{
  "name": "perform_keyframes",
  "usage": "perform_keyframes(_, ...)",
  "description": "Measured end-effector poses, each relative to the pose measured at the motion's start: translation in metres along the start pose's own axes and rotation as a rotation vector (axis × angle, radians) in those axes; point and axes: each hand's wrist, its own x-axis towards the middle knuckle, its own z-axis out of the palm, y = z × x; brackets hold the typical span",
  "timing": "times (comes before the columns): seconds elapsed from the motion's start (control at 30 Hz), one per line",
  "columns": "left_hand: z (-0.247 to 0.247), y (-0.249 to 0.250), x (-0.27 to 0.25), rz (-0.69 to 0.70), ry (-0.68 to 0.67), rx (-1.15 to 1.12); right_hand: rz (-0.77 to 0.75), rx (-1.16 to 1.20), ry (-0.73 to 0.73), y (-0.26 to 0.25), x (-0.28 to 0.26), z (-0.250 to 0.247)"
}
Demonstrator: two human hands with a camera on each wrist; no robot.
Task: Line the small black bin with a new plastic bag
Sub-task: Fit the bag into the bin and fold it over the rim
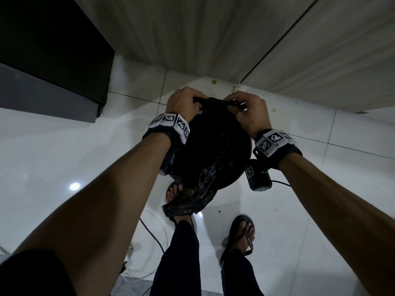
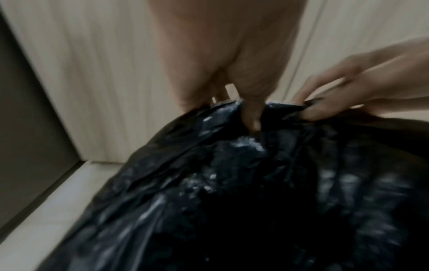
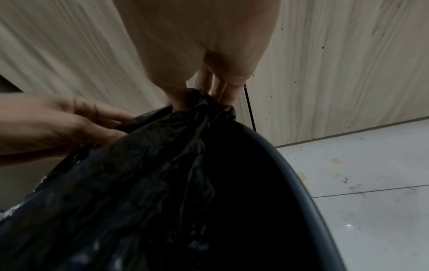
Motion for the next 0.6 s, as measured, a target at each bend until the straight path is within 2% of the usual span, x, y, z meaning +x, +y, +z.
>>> perform_keyframes(0.1,0.002,-0.008,-0.004,-0.046,0.062,0.018,0.030,0.011,0.059,-0.001,0.000,-0.007)
perform_keyframes(0.2,0.000,-0.016,-0.015,-0.086,0.077,0.047,-0.041,-0.087,0.082,-0.010,-0.002,-0.006)
perform_keyframes(0.27,-0.001,-0.024,-0.022,-0.141,0.044,0.106,-0.095,-0.212,0.041,-0.012,-0.006,0.000)
perform_keyframes(0.4,-0.004,-0.039,-0.035,-0.250,-0.052,0.167,-0.067,-0.329,-0.094,-0.005,-0.019,0.013)
perform_keyframes(0.5,-0.004,-0.042,-0.041,-0.205,-0.065,0.066,-0.052,-0.425,-0.105,-0.008,-0.021,0.016)
perform_keyframes(0.6,-0.005,-0.027,-0.041,-0.070,0.014,-0.044,-0.114,-0.452,0.022,-0.019,-0.021,0.018)
